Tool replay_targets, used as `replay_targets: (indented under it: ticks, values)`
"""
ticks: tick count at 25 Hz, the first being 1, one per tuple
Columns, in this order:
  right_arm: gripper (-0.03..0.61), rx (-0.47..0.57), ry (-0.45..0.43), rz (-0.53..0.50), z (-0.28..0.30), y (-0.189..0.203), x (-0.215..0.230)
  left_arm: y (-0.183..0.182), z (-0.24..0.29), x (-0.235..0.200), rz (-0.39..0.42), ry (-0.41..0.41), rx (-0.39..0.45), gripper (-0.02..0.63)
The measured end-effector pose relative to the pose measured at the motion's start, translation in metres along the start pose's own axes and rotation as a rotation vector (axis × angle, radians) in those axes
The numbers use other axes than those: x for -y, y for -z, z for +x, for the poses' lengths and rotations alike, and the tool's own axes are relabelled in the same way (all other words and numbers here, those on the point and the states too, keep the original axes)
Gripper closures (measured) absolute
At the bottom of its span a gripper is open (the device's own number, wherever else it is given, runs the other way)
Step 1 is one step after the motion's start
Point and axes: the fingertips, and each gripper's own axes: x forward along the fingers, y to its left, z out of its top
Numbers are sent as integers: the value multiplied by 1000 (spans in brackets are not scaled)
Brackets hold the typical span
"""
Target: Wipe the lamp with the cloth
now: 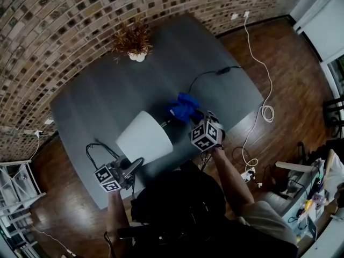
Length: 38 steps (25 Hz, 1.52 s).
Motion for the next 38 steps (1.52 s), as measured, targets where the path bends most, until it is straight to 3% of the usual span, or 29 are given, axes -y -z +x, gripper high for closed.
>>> replay_targets:
  ticks: [3, 5, 6, 9, 10, 12, 15, 20, 22, 25, 29, 31, 35, 37, 38]
  values:
    - [483, -72, 101, 4, -5, 5, 36, 7, 3, 7, 25, 13, -35, 598]
    - [483, 6, 23, 30, -16, -27, 34, 11, 3, 9, 38, 20, -49, 598]
    - [483, 72, -98, 88, -20, -49, 17, 13, 3, 10, 42, 24, -54, 598]
    - [483, 221, -614, 390, -21, -97, -70, 17, 3, 13, 46, 28, -61, 597]
    - [483, 214, -734, 443, -17, -102, -98, 18, 3, 14, 47, 28, -62, 597]
    - [483, 148, -819, 465, 2, -95, -130, 19, 3, 15, 51, 25, -63, 598]
    - [483, 60, -742, 486, 23, -80, -119, 22, 7, 18, 63, 32, -76, 597]
    - [483, -108, -483, 343, 48, -44, -54, 27, 10, 21, 80, 38, -90, 597]
    - [483, -150, -442, 331, 53, -24, -35, 28, 11, 23, 83, 34, -91, 597]
    - [482, -149, -358, 291, 43, -9, -1, 28, 14, 25, 92, 34, -99, 597]
    - [482, -78, -76, 87, 10, -44, 44, 31, 15, 27, 105, 36, -114, 597]
    - [483, -9, -112, 52, 0, -70, 26, 35, 15, 29, 111, 38, -119, 594]
    - [483, 54, -495, 154, 10, -84, -74, 37, 20, 28, 92, 25, -110, 581]
    - [483, 23, -568, 199, 19, -72, -103, 30, 19, 24, 25, 6, -73, 558]
    - [483, 18, -578, 225, 21, -68, -109, 23, 15, 22, -24, -3, -38, 505]
